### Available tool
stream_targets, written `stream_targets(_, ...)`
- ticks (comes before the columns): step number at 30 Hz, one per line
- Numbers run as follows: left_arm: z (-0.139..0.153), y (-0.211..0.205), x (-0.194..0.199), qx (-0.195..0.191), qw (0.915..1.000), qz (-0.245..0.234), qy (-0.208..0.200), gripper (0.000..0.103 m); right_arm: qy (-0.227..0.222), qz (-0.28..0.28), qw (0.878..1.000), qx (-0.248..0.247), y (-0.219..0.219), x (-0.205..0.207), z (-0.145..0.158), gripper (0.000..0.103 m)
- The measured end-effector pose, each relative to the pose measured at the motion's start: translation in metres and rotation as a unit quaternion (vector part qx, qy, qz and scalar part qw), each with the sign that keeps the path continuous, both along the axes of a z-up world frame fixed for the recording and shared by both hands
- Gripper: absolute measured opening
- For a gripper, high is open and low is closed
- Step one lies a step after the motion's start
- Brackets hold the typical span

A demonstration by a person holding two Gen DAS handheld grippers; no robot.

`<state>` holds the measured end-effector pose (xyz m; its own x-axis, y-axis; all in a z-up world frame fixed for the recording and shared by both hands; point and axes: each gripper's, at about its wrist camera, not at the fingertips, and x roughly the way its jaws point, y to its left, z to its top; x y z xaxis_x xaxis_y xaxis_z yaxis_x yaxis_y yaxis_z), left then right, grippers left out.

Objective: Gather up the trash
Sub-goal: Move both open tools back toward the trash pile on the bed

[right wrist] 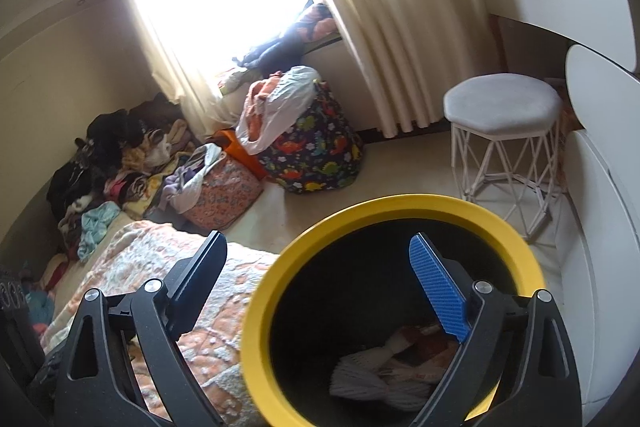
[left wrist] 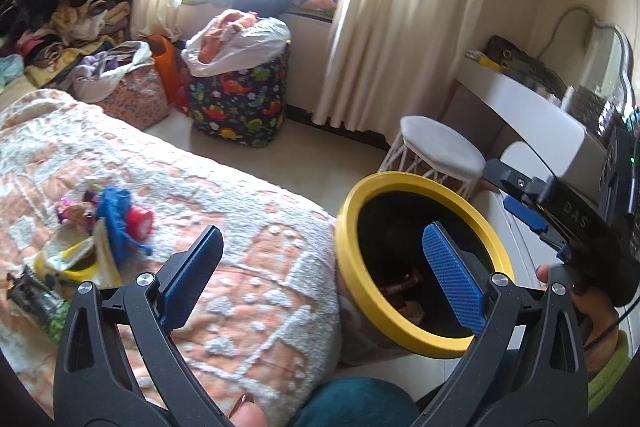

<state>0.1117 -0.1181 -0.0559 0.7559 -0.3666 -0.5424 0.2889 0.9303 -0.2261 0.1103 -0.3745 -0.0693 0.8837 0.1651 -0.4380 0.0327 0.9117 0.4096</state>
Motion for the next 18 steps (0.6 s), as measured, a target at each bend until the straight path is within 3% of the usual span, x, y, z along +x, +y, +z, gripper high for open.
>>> stream_targets(9,0.007,0.04,-0.005,-0.026,0.9983,0.048,-0.018,0.092,-0.01,0.023,1.0,-0.006,0.019,-0.006,0.01,0.09)
stream_targets(18,0.019,0.071,-0.014,-0.007,0.9969,0.064,-0.046,0.092,-0.019,0.054,0.998,-0.038,0.063,-0.013,0.02,0.09)
